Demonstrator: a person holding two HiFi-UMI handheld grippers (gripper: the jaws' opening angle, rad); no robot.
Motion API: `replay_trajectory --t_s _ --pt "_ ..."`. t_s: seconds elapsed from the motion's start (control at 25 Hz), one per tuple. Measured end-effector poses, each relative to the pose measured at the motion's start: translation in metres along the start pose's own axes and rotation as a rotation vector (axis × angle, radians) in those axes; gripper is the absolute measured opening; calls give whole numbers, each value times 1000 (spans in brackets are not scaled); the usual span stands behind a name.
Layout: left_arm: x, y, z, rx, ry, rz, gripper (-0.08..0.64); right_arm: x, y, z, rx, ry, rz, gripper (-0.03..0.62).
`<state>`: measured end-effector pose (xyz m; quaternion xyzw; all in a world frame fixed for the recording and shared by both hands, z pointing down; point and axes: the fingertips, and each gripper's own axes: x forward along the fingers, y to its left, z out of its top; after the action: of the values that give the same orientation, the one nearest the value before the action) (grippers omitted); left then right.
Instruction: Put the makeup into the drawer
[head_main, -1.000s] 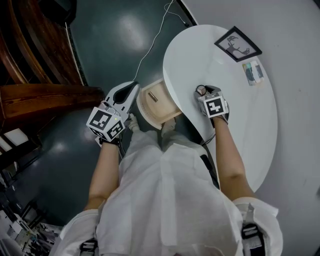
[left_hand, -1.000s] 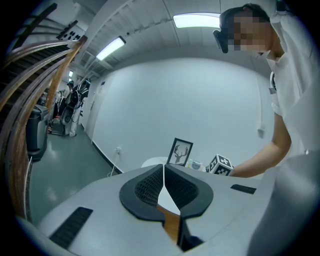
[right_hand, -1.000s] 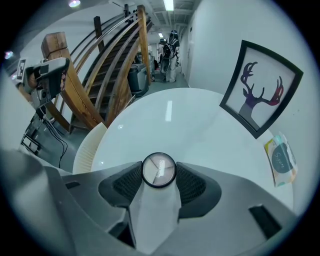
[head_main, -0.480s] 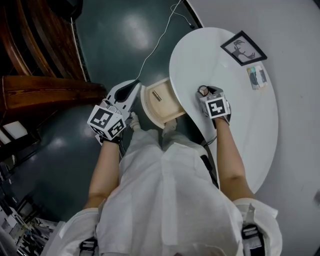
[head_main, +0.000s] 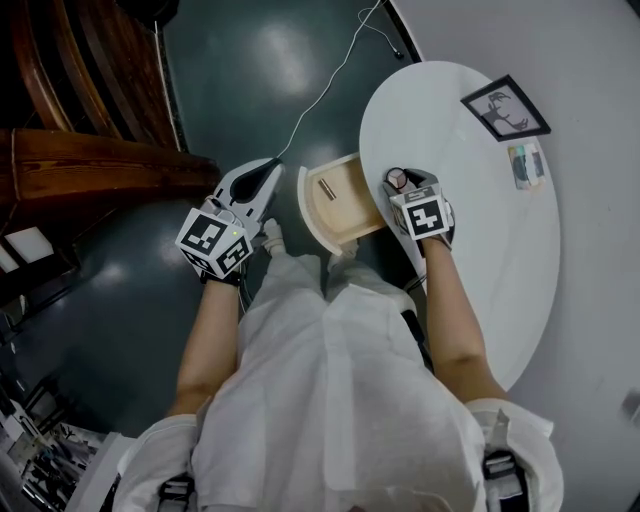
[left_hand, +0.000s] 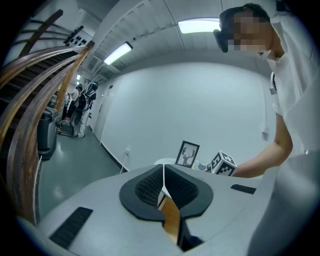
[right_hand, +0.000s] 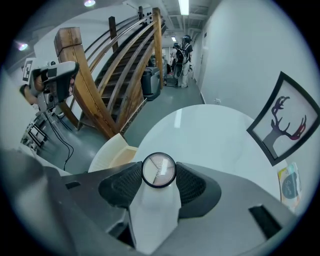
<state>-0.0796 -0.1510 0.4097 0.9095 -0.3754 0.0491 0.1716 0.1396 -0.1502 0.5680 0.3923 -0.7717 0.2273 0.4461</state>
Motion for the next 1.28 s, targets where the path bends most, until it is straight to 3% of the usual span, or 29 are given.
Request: replay_trajectory --t_s 0.44,0.96,1.28 --pt "-29 28 -3 -19 0 31 20 19 60 31 -59 -13 67 210" --pt "-42 49 -12 -30 34 35 20 50 103 38 -50 -1 118 210" --pt "-40 57 -21 -42 61 25 20 77 114 28 -56 33 85 210"
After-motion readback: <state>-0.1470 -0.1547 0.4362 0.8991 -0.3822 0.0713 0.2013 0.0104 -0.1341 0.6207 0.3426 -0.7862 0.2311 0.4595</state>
